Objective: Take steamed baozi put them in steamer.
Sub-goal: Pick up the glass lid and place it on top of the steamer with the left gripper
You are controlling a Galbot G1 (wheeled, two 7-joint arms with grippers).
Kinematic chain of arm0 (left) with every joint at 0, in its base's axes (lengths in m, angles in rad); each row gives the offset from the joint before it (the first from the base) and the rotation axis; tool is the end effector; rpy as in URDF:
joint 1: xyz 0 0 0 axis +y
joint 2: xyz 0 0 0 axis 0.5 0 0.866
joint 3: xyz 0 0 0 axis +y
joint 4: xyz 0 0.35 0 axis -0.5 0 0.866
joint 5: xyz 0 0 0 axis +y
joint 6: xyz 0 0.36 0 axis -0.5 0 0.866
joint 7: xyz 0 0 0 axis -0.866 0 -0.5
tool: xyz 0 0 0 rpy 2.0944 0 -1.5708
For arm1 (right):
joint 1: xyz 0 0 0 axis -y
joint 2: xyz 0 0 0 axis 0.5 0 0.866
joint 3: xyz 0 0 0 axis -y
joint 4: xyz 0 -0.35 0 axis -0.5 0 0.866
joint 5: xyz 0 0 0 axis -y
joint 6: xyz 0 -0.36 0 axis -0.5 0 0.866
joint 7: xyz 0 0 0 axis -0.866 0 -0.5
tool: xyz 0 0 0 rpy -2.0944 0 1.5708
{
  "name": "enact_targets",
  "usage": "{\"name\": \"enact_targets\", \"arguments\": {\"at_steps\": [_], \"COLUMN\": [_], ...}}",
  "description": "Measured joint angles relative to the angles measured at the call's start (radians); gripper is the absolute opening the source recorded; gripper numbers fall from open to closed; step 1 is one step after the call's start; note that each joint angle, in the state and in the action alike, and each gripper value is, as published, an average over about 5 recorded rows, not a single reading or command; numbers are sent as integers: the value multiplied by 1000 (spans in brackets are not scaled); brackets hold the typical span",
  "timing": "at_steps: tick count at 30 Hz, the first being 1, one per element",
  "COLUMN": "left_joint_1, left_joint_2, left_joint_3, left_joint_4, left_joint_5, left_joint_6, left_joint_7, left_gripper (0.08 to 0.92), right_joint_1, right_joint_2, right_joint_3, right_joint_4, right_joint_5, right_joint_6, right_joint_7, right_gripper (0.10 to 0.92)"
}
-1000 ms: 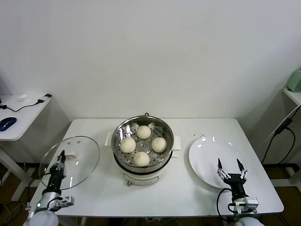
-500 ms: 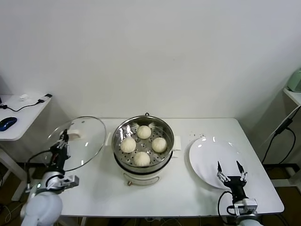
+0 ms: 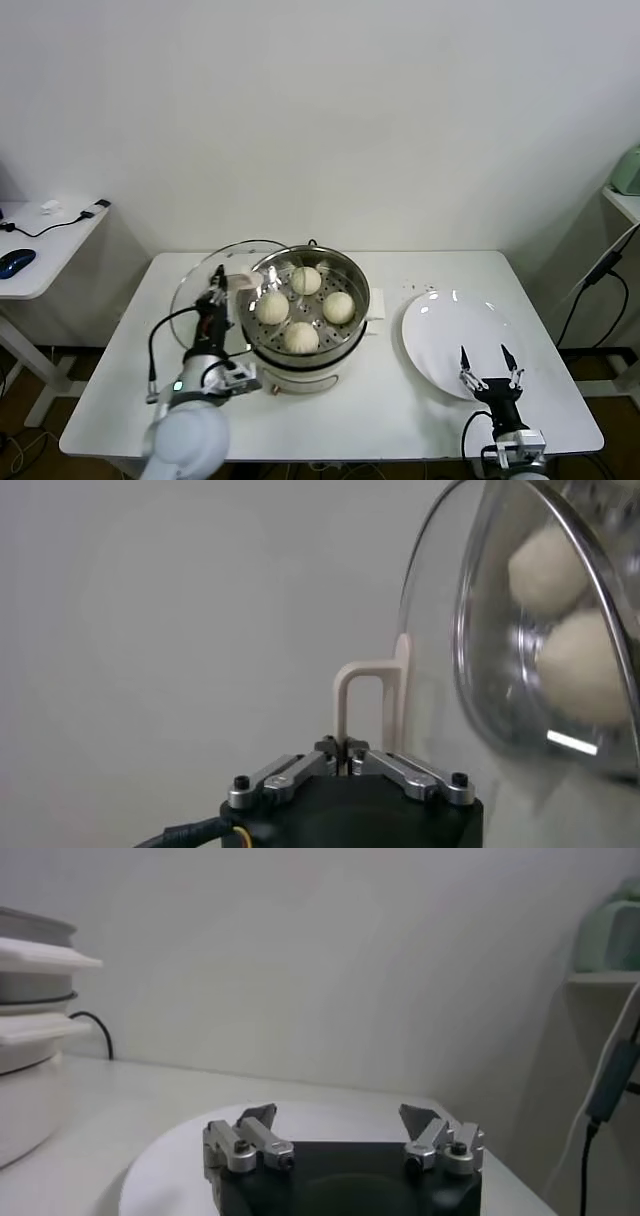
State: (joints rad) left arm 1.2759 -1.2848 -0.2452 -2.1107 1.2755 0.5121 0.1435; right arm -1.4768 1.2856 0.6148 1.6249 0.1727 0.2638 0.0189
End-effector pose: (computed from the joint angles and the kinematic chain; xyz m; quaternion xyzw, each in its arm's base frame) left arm 0.2479 -0.0349 -0.2448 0.0438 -0.7686 -0.6378 0.0248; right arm 0.1972 -0.1244 -0.4291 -0.0259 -0.9964 0.0674 0.0454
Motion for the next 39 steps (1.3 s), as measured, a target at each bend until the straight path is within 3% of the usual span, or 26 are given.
{"name": "enact_targets", "arguments": {"at_steps": [17,39], "left_joint_1": [-132,-179], "left_joint_2": [-201,-200], "left_joint_3": [256,269], "left_joint_4": [140,287], "left_joint_5": [251,356], "left_joint_6": [143,111], "left_joint_7": [63,55], "left_gripper": [132,132], "right_joint_1": [-21,-32], "right_joint_2": [17,39], "right_joint_3": [7,21], "right_joint_4": [-19,-37], "right_joint_5": [-8,-30], "right_joint_6": [86,165], "right_joint_7": [27,66], "right_gripper": [823,823]}}
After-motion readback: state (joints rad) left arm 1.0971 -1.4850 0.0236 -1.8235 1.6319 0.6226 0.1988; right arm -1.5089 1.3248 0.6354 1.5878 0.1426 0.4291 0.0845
